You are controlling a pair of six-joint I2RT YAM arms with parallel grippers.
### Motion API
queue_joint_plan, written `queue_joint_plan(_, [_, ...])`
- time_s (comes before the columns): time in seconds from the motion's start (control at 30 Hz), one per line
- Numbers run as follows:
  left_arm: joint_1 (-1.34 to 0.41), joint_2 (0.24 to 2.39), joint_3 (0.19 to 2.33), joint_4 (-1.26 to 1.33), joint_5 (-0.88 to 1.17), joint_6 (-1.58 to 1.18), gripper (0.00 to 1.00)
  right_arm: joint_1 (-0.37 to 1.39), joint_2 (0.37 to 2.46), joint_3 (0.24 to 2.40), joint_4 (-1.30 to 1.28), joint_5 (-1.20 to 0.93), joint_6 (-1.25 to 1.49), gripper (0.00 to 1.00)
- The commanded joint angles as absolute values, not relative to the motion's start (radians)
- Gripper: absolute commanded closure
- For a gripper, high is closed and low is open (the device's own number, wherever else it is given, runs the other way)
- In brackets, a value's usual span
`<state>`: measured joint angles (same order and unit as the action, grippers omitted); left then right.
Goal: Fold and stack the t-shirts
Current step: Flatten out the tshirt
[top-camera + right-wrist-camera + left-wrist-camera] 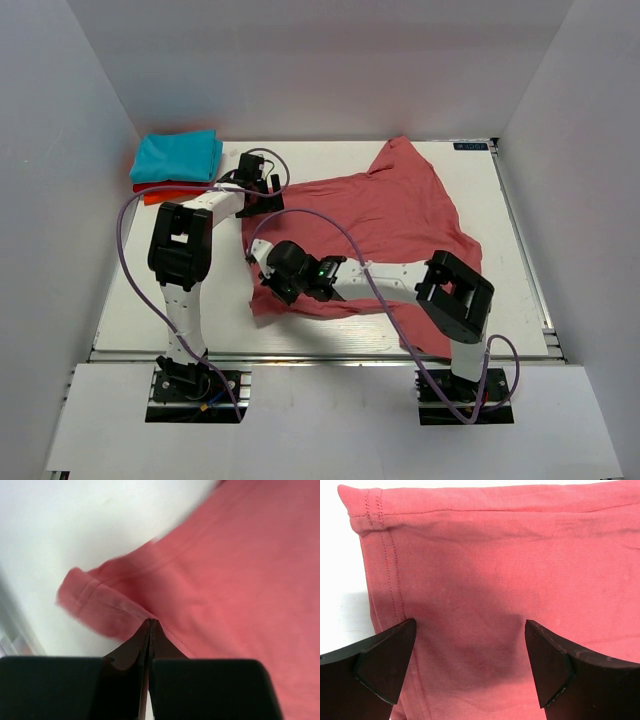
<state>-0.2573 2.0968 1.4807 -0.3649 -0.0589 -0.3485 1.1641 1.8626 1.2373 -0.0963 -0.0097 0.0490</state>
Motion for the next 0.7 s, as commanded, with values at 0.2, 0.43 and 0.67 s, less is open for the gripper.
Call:
queue_joint_plan(0.2, [-0.250, 2.158, 1.453, -0.402, 0.000, -0.342, 0.00, 1.172, 1.853, 1.347, -0.155, 0.115, 0.026, 0.50])
queue_joint_plan(0.43, [-0.250, 2.158, 1.453, -0.402, 0.009, -0.342, 0.00, 1.232, 1.781, 1.290, -0.146, -0.038, -0.050, 0.39])
queue_joint_plan(0.67, [-0.250, 2.169, 1.462, -0.402, 0.020, -0.342, 0.00, 1.299, 1.859, 1.327, -0.152, 0.096, -0.092, 0.39])
